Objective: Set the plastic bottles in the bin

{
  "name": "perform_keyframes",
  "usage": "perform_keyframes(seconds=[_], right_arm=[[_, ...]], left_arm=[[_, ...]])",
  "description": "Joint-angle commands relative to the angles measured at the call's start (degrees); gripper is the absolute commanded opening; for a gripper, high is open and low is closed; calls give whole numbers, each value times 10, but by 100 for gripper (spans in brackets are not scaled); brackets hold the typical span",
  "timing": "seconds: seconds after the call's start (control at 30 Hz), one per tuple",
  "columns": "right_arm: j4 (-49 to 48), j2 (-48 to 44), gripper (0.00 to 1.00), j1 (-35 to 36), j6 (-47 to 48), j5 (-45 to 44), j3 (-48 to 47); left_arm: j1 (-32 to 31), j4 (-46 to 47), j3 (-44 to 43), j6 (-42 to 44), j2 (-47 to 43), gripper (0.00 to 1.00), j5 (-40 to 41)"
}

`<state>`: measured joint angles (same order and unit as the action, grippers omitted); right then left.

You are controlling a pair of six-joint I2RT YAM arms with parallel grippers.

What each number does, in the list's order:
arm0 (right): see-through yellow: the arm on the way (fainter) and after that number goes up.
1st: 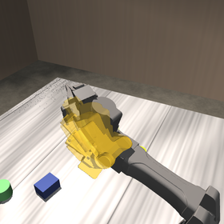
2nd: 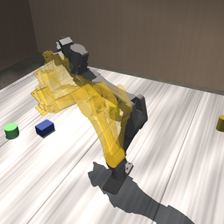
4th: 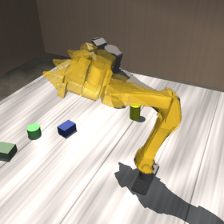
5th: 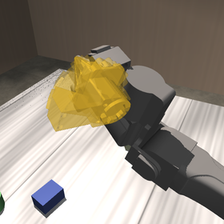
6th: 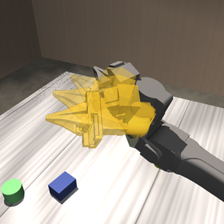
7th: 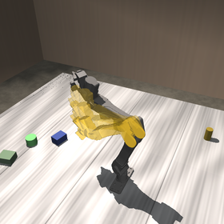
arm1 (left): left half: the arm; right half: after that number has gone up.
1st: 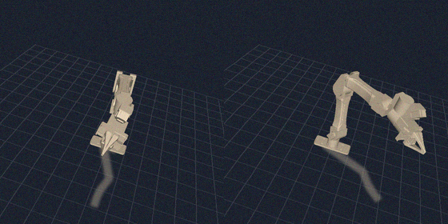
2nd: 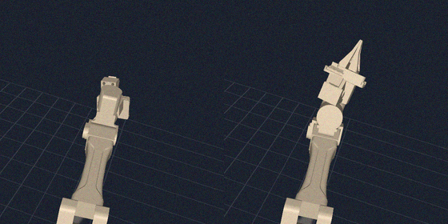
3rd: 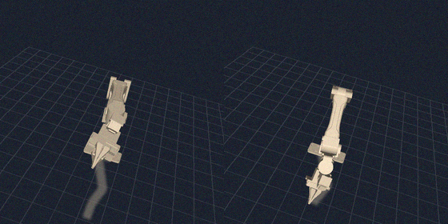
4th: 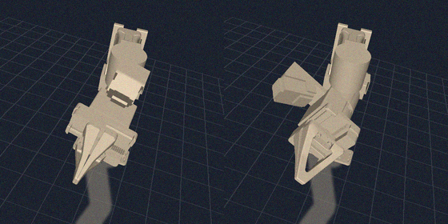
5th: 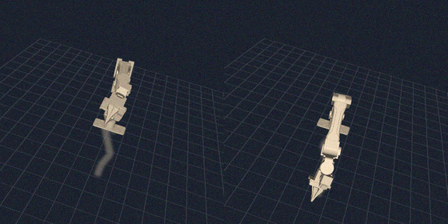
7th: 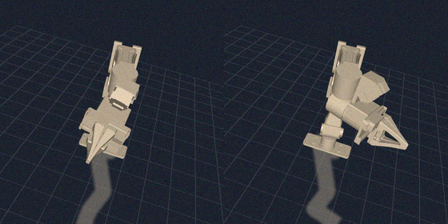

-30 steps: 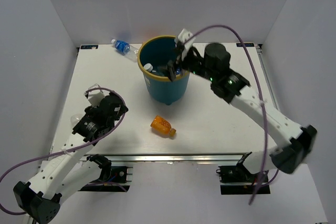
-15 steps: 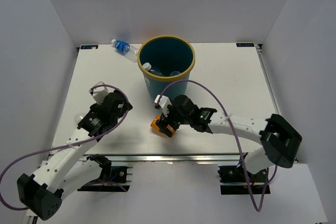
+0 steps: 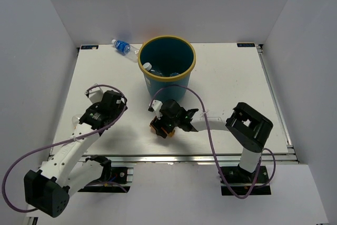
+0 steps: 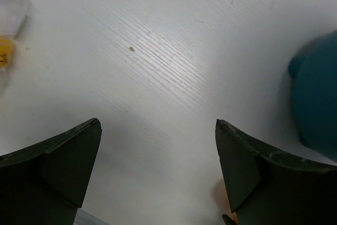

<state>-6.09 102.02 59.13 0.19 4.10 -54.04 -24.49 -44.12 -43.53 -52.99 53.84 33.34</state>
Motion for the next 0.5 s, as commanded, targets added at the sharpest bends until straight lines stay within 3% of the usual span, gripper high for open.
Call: perform_keyframes(seconds=[0.0, 0.1, 0.23, 0.33, 0.43, 0.47], right_arm=[[-6, -22, 53, 3, -14, 54, -30], [-37, -100, 43, 5, 21, 154, -8], [-74, -212, 39, 5, 40, 220, 17], [-59, -287, 37, 5, 57, 218, -12], [-80, -355, 38, 5, 73, 130, -28], [-95, -372, 44, 4, 68, 71, -33]], left_arm=[[65, -18, -9, 17, 0, 98, -13], [110, 5, -9, 46, 8, 98, -45], [131, -6, -35, 56, 45, 98, -59], [135, -11, -53, 59, 53, 98, -54], [140, -27, -74, 69, 49, 98, -36], [146, -34, -80, 73, 49, 98, -15]])
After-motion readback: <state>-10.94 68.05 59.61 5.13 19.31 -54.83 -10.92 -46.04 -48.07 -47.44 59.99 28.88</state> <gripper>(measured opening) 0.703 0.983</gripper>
